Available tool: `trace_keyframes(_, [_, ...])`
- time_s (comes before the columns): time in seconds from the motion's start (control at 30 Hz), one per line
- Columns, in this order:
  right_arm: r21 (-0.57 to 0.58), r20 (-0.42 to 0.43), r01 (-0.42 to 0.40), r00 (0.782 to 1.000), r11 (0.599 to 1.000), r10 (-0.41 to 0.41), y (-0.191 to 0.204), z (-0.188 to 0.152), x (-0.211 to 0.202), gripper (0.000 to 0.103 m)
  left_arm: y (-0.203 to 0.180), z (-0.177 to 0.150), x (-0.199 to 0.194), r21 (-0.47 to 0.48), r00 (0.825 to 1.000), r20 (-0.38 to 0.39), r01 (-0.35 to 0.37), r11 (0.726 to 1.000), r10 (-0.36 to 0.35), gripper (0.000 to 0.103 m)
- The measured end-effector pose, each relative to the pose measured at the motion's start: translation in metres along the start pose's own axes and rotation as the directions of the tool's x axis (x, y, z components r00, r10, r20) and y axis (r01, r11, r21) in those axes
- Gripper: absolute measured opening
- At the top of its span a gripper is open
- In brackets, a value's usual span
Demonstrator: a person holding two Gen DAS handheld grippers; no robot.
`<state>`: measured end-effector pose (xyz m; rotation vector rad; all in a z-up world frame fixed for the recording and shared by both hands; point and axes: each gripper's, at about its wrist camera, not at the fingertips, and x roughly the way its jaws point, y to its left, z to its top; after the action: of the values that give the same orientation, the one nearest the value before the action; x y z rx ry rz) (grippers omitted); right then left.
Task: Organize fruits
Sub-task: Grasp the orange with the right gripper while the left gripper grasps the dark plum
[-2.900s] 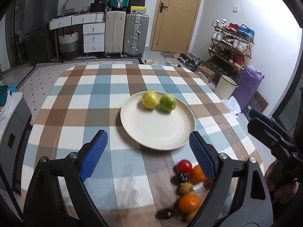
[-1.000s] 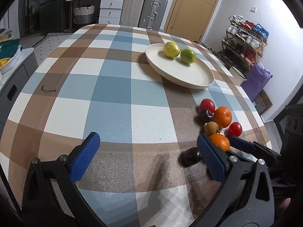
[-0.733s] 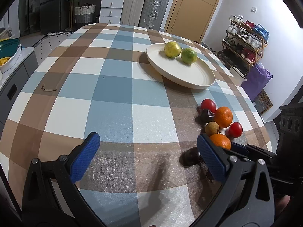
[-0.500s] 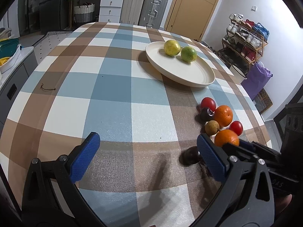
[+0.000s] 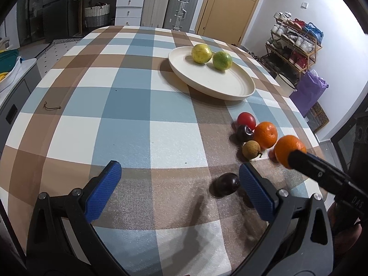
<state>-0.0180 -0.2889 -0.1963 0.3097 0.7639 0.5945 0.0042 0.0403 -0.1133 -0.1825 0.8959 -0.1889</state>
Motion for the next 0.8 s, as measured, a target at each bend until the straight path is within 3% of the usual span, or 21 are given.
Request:
trace_keyframes(0.5, [0.016,0.043,-0.002,0.999,1.0,0.002,-0.009,0.003,-0.018,0.04,-0.023,-0.011,0.016,0.095,0.998,-0.062,0.028,0.995,-0.022,0.102])
trace_keyframes(0.7, [0.009,0.046,-0.009,0.999,1.0,0.009,-0.008,0.001,-0.019,0.04,-0.026,-0.013,0.022,0.116,0.998,-0.067,0.02,0.993,-0.013,0.094])
trace_keyframes(0.8, [0.012,0.045,-0.011,0.999,1.0,0.01,-0.009,0.0,-0.02,0.04,-0.029,-0.012,0.023,0.137,0.998,-0.068,0.019,0.99,-0.01,0.084])
